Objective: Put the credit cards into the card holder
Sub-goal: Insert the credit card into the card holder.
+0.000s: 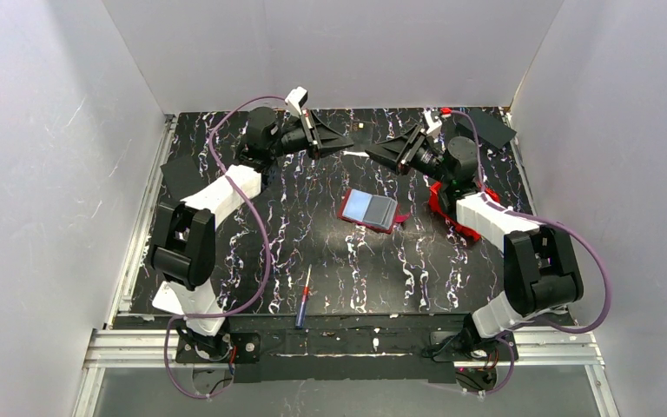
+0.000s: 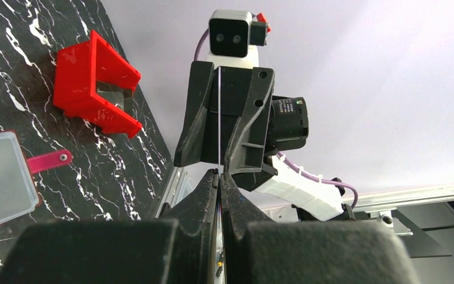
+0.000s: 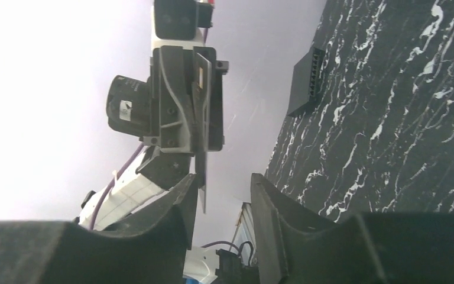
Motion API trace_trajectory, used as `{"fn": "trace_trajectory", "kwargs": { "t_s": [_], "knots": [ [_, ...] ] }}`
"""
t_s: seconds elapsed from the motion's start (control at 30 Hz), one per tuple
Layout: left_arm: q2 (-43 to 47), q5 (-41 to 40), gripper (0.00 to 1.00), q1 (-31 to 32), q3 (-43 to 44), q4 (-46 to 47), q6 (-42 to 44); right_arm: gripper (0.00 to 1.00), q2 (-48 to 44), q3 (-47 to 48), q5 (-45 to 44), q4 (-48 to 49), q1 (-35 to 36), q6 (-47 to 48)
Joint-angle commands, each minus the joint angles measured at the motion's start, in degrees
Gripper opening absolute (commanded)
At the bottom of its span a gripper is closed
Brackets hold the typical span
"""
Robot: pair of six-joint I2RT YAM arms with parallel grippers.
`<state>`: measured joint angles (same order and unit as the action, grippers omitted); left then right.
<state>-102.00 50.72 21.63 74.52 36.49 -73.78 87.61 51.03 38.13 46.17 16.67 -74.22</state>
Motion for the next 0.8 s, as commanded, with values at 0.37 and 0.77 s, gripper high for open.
{"fn": "trace_trajectory", "kwargs": {
  "t_s": [0.37,0.77],
  "knots": [
    [0.6,-0.3,0.33,1.4,-1.0,3.9,-4.4,0.01,4.5,0.5,0.1,19.0,1.4,-10.1],
    [-1.5,-1.7,0.0,1.0,0.5,3.3,-1.6,0.11,2.7,0.4,0.0,7.6,1.8,-3.0]
  ]
}}
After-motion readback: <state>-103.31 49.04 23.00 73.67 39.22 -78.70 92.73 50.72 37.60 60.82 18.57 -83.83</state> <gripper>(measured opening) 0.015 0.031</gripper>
